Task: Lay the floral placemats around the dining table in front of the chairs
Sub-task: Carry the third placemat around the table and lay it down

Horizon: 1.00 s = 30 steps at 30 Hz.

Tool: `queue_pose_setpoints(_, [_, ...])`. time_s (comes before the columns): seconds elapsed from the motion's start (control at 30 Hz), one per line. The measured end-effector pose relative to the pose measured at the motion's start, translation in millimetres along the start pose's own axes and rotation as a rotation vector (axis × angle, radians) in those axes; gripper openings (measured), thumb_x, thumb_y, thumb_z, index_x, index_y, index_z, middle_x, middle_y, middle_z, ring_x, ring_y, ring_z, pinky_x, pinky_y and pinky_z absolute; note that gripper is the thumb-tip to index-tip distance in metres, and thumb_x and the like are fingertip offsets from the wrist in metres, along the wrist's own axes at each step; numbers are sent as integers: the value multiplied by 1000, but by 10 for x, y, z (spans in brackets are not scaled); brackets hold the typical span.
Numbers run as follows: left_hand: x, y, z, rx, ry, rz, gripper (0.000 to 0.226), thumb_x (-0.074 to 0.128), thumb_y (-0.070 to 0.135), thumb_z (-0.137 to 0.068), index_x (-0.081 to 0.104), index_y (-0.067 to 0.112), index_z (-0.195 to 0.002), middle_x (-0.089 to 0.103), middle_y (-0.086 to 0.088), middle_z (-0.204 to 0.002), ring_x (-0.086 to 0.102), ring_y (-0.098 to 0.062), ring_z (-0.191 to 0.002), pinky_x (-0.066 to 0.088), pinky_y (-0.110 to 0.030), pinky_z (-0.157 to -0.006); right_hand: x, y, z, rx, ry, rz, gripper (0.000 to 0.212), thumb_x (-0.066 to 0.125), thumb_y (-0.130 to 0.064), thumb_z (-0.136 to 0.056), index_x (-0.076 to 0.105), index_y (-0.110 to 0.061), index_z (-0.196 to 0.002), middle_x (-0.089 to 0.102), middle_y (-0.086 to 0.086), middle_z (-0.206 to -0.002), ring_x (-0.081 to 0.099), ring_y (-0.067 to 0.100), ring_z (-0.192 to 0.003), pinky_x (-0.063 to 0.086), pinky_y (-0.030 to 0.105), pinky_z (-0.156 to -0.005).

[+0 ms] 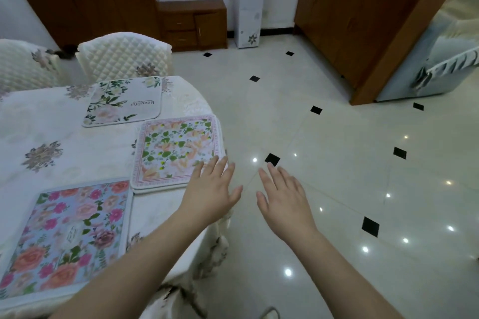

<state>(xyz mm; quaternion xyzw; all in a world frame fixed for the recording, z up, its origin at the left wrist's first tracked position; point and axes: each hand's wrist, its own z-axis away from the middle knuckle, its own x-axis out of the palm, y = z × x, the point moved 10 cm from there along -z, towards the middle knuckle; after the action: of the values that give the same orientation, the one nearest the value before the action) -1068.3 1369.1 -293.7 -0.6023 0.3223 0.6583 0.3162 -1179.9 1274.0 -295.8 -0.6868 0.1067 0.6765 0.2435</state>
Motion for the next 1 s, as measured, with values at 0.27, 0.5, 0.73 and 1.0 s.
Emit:
queue_pose_setpoints(0.27, [-139, 411, -218, -39, 45, -44, 71, 14, 62, -95, 26, 24, -154, 22, 1, -163, 10, -17, -152, 2, -43, -121, -227, 650, -160, -34, 56, -7, 54, 39, -38, -102, 34, -18, -152, 28, 4, -161, 18, 27, -151, 8, 44, -121])
queue_pose_setpoints(0.5, [-145, 228, -482, -115, 23, -1, 66, 20, 59, -98, 19, 27, -156, 16, 2, -165, 5, -16, -152, -6, -42, -120, -156, 659, -650, -87, 2, -7, 56, 24, -43, -104, 19, -24, -156, 12, -3, -165, 3, 20, -153, -2, 38, -121])
queue_pose_setpoints(0.73, [-176, -159, -896, -167, 66, 52, 66, 20, 59, -98, 18, 29, -156, 13, 4, -165, 3, -14, -152, -2, -41, -121, -122, 487, -1296, -145, -47, 11, 57, 24, -43, -104, 12, -27, -157, 13, -4, -165, 10, 20, -151, 7, 38, -121])
queue_pose_setpoints(1.0, [-156, -751, -1255, -242, 50, 82, 66, 24, 56, -100, 19, 23, -157, 14, -1, -165, 4, -18, -153, -4, -43, -120, -70, 99, -1970, -240, -95, 49, 56, 25, -43, -104, 15, -27, -157, 13, -3, -165, 10, 20, -152, 8, 38, -121])
